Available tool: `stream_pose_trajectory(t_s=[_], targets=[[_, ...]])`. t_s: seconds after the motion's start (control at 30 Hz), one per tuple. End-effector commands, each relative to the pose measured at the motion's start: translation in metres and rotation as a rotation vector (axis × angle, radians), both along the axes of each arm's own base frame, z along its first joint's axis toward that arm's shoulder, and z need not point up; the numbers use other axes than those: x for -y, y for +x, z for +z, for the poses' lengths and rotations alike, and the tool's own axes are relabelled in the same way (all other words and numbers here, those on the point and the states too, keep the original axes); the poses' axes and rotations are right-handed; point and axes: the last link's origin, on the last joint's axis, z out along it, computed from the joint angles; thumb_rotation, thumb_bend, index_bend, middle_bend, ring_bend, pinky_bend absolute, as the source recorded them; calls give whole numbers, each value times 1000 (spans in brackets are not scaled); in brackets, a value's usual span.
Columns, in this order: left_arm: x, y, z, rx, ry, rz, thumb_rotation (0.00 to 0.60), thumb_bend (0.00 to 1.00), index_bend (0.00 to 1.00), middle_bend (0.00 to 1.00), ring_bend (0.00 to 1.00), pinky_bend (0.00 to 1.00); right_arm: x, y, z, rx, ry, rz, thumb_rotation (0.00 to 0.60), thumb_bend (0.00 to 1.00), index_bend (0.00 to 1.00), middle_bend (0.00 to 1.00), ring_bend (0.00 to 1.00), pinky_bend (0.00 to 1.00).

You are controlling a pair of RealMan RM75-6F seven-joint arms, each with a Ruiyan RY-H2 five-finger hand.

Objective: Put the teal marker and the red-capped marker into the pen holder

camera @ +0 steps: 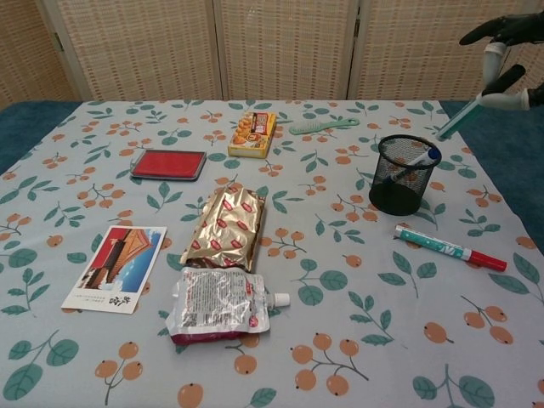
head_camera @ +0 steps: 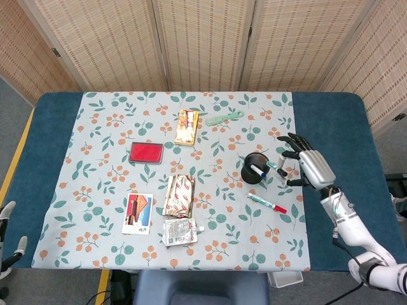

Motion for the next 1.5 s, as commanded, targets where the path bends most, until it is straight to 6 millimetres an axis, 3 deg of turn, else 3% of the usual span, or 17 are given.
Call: stream_pose_trajectory(t_s=[0.03, 0.3, 0.63, 0.7, 0.83, 0.9, 0.97, 1.17, 1.27, 1.5], targets=[[0, -1, 1, 3, 1, -1, 600, 400, 0, 200, 94, 268, 20, 23, -18, 99, 35, -31, 600, 270, 640, 125, 0, 0], [0, -1, 4, 14, 4, -2, 600, 401, 0, 200, 94, 268, 37, 32, -51, 165, 73, -96, 600, 271, 640, 125, 0, 0], [0, -2, 6, 15, 4, -3, 600, 400, 0, 200, 94, 268, 38, 14, -70, 110, 91, -154, 600, 262, 617, 101, 0, 0], [0, -1, 5, 15, 1, -2, 600, 400, 0, 200, 94, 268, 37, 8, -73, 78, 109, -163, 600, 257, 460, 36, 0, 0], [0, -2, 4, 13, 0, 0, 600, 400, 0, 200, 94, 268, 36, 0, -75, 25, 111, -168, 600, 252, 160, 0, 0, 0], [0, -2, 4, 13, 1, 1, 600, 401, 0, 200, 94, 268, 37, -2, -72, 22, 111, -169, 600, 252, 49, 0, 0, 0], [-1, -2, 4, 13, 2, 1, 600, 401, 0, 200, 94, 268, 36, -2, -67, 23, 101, -163, 600, 251, 5, 0, 0, 0], [-2, -3, 4, 16, -2, 4, 600, 400, 0, 200, 94, 268, 22, -6, -44, -20, 50, -125, 600, 248, 0, 0, 0, 0], [-2, -3, 5, 20, 1, 6, 600, 400, 0, 200, 94, 268, 5, -10, -26, -63, 1, -105, 600, 248, 11, 0, 0, 0], [-5, -5, 6, 31, -4, 6, 600, 400, 0, 200, 94, 268, -60, -22, 8, -176, -76, -140, 600, 256, 156, 0, 0, 0]])
